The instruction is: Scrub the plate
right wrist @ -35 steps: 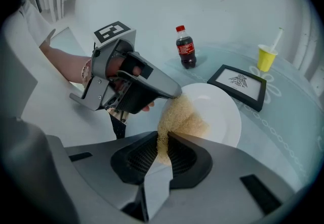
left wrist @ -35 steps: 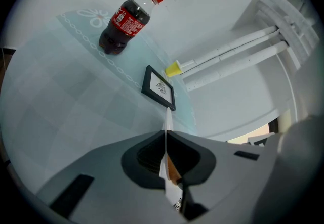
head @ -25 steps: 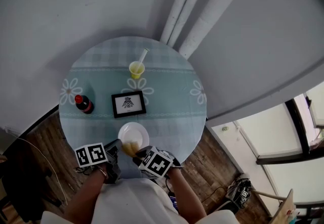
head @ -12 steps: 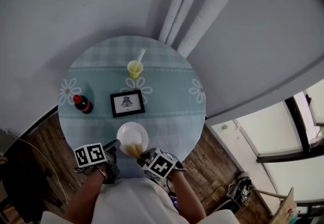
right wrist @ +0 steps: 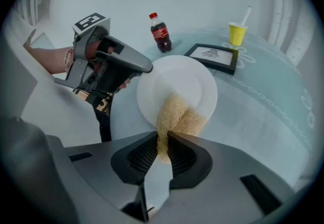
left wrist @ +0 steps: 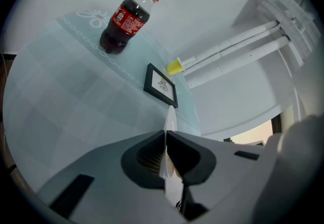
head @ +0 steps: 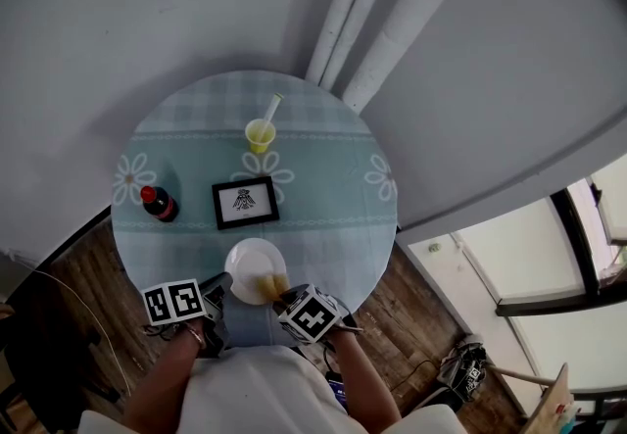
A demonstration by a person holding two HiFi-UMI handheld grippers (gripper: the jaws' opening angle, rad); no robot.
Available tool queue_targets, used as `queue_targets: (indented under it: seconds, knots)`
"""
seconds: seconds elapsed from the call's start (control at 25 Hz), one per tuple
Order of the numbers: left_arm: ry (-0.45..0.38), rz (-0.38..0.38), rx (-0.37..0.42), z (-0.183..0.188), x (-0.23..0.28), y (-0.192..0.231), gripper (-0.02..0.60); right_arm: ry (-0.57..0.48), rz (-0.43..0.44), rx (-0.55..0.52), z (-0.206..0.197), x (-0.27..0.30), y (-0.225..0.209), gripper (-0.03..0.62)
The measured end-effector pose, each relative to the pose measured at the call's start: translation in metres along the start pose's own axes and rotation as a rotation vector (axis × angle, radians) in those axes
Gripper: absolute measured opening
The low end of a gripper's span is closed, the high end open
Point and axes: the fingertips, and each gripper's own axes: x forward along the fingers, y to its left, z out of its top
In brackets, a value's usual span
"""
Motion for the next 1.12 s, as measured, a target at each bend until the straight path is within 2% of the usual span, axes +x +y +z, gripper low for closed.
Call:
queue_targets:
  seconds: [0.12,0.28,0.68,0.92,1.12]
  knots:
    - [0.009,0.010,0.025,0.001,0.001,0.000,0.018,-0.002,-0.048,0.029,0.007,-0.001,-0.013,0.064]
    - [0.021,0.005,0.044,0.002,0.002,-0.002,0.018,0.010,-0.047,0.053,0.010,0.001,-0.021,0.064]
    - [0.013,0.007,0.060,0.005,0.004,-0.002,0.017,-0.050,-0.084,0.110,0.029,-0.003,-0.046,0.064]
    - [0.013,0.006,0.059,0.007,0.005,-0.002,0.018,-0.064,-0.080,0.100,0.043,-0.002,-0.055,0.064]
    - [0.010,-0.008,0.058,0.012,0.005,-0.006,0.018,-0.125,-0.024,0.142,0.056,-0.003,-0.065,0.064]
